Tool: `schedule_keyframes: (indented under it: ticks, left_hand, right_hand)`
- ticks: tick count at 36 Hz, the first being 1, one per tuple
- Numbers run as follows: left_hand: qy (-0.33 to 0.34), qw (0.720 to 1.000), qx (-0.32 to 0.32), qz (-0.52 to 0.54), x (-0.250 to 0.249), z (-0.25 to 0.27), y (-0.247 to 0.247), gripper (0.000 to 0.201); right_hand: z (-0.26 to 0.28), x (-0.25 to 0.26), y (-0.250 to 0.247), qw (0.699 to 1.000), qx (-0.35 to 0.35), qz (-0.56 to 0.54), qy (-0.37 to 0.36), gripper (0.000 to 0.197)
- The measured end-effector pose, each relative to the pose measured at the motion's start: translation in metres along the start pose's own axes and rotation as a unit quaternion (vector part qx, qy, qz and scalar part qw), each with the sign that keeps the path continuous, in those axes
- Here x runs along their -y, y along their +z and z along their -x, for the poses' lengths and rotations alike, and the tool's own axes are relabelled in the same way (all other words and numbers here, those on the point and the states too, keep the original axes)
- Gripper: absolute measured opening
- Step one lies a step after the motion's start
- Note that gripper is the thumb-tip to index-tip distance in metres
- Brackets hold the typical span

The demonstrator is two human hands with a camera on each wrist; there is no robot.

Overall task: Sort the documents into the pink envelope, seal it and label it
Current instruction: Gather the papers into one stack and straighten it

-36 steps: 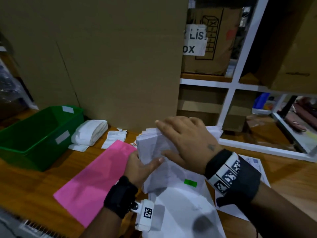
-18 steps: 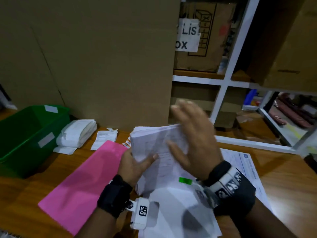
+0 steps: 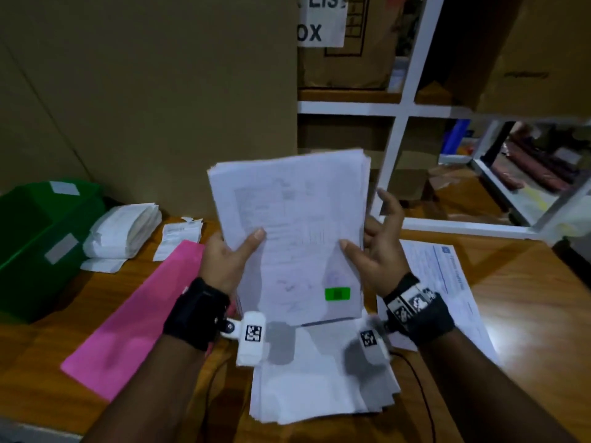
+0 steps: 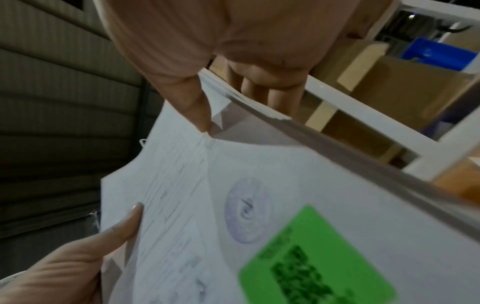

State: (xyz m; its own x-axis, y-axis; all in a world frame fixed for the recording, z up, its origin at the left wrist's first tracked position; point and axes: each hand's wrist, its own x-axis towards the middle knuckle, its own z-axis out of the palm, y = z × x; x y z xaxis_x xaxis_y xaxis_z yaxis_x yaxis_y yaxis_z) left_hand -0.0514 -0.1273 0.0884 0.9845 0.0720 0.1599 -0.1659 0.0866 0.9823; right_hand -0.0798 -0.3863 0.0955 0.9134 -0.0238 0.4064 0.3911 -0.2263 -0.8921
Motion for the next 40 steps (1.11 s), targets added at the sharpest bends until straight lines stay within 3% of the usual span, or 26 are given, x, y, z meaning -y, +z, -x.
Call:
schedule_keyframes:
  ticks: [5, 8, 12, 15, 18, 20, 24, 27, 31, 35, 40]
  left_hand:
    - [-0.056, 0.987, 0.04, 0.147, -0.012, -0.005, 0.005, 0.051]
    - [-0.106, 0.979, 0.049, 0.166, 0.0, 0.007, 0.013, 0.039]
    - [-0.174, 0.98, 0.097, 0.025, 0.035, 0.028, 0.012, 0.023]
    - [-0.155, 0.974, 0.077, -0.143, 0.066, 0.039, -0.006, 0.036]
    - [-0.122, 0.933, 0.043, -0.335, 0.084, 0.047, -0.023, 0.022]
    - [-0.135, 0.919, 0.044, -0.367, 0.088, 0.051, -0.025, 0.019]
    - [-0.172, 0.932, 0.05, -0.314, 0.096, 0.052, -0.017, 0.021]
    - [-0.178, 0.947, 0.041, -0.264, 0.101, 0.05, -0.012, 0.019]
    - [-0.163, 0.961, 0.02, -0.221, 0.101, 0.049, -0.009, 0.015]
    - [-0.139, 0.964, 0.038, -0.225, 0.098, 0.051, -0.007, 0.017]
    - [-0.163, 0.956, 0.035, -0.241, 0.103, 0.052, -0.009, 0.025]
  right_hand:
    - [-0.002, 0.022, -0.008, 0.997, 0.056, 0.022, -0.054, 0.07]
    - [0.01, 0.005, -0.013, 0.986, 0.08, 0.133, -0.064, 0.045]
    - [0.047, -0.031, -0.036, 0.986, 0.063, 0.156, 0.01, 0.029]
    - [0.085, -0.051, -0.065, 0.994, -0.012, 0.012, 0.111, 0.031]
    - [0.112, -0.065, -0.097, 0.983, -0.074, 0.003, 0.169, 0.037]
    - [0.117, -0.07, -0.108, 0.977, -0.09, 0.01, 0.191, 0.035]
    - [0.121, -0.071, -0.094, 0.972, -0.059, -0.007, 0.225, 0.032]
    - [0.123, -0.074, -0.069, 0.969, -0.041, 0.013, 0.243, 0.035]
    - [0.116, -0.067, -0.034, 0.956, -0.045, -0.049, 0.284, 0.031]
    - [0.11, -0.069, -0.018, 0.959, -0.024, -0.022, 0.28, 0.036]
    - [0.105, -0.071, -0.004, 0.94, -0.009, -0.025, 0.341, 0.035]
